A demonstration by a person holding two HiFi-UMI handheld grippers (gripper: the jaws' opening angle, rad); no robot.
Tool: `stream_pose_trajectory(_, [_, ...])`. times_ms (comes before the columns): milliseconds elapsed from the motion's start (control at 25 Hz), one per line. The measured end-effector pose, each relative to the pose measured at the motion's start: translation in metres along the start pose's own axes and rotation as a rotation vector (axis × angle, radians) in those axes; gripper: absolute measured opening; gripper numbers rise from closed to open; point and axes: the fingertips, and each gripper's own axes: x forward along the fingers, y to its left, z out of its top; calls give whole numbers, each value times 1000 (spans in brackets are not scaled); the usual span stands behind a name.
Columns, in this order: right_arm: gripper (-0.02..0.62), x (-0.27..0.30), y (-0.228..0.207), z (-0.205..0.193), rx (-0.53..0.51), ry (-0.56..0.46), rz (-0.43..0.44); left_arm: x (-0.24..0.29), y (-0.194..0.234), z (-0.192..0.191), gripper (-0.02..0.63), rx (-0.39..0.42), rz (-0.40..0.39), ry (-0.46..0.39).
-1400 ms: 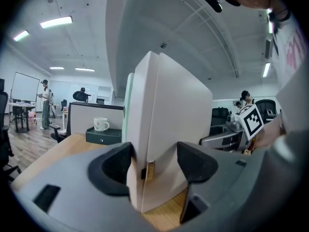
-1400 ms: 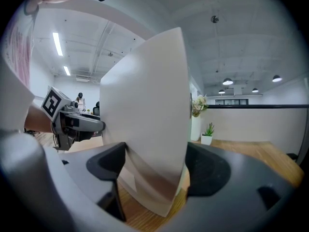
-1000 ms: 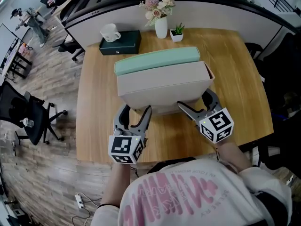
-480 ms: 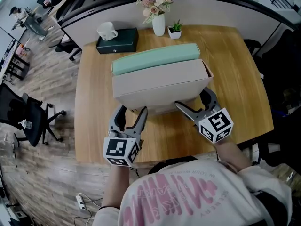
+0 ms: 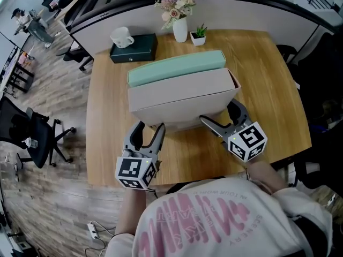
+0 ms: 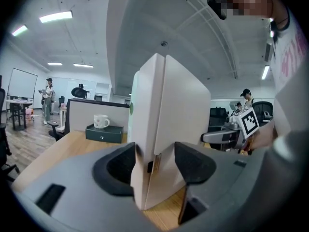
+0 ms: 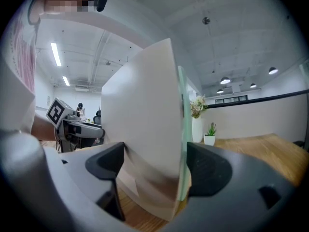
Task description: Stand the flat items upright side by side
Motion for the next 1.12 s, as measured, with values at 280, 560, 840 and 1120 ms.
stream_pose_trajectory(280, [410,-3,-3,3,53,-32,11,-7,10,-2,243,-49,-9,-23])
stream_pose_trajectory(560, [410,-13,-4,9,73,-62,-20,-9,5,2,233,-58,-43,-45])
stream_pose_trajectory(840, [410,-28,-8,4,151,-60,-145,-20,3,12,229,-30,-88,-50])
stream_pose_trajectory(1120, [408,-51,5,-6,226,-34,-267,-45,6,15,228,-31,-117,-38])
